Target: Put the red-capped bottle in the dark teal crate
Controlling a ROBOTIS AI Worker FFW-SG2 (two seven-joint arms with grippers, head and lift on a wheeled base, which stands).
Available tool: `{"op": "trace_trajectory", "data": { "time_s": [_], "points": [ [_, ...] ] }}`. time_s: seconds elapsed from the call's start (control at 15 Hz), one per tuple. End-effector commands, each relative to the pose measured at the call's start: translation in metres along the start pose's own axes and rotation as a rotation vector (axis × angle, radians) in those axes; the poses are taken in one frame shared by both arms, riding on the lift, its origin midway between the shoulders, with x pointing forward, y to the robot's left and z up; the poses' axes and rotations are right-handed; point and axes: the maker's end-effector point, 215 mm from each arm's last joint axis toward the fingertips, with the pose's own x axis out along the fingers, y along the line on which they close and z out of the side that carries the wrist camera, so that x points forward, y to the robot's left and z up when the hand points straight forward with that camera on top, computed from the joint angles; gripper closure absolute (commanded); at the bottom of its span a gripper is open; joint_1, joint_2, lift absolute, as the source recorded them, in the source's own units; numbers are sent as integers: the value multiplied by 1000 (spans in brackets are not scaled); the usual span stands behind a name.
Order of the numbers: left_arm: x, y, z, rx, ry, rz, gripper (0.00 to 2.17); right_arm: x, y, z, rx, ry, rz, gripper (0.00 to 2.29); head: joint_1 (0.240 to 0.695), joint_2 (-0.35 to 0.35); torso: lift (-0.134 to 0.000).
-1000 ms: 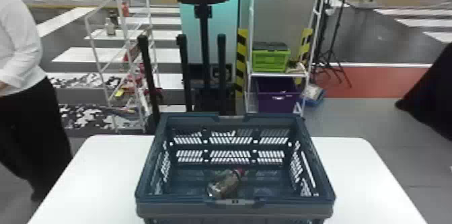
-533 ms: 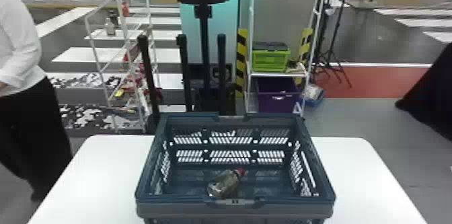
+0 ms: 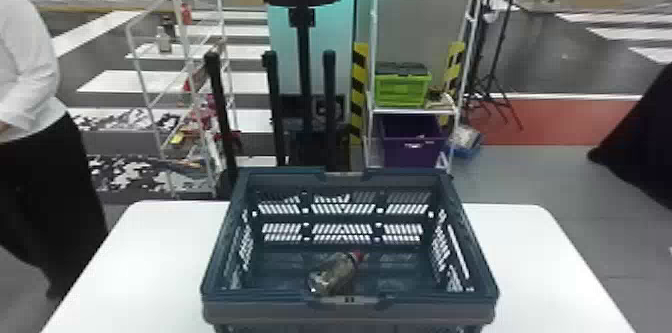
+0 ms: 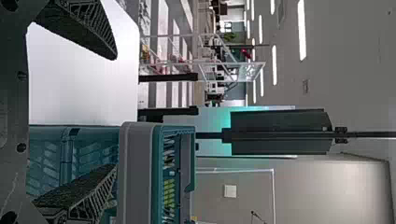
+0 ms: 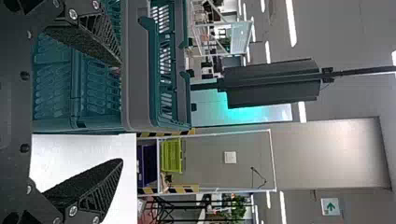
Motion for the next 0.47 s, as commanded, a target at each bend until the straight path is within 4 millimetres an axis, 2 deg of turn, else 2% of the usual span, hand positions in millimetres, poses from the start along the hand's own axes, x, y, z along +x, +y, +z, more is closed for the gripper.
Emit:
{"op": "trace_trajectory", "data": {
  "time_s": [0.0,0.4],
  "points": [
    [-2,2,4,0,-15,2,56,1,1,1,1,-2,2,151,499,0,0],
    [-3,3,4,1,-17,0,56,2,4,-1,3,2,5,151,499,0,0]
  ]
}}
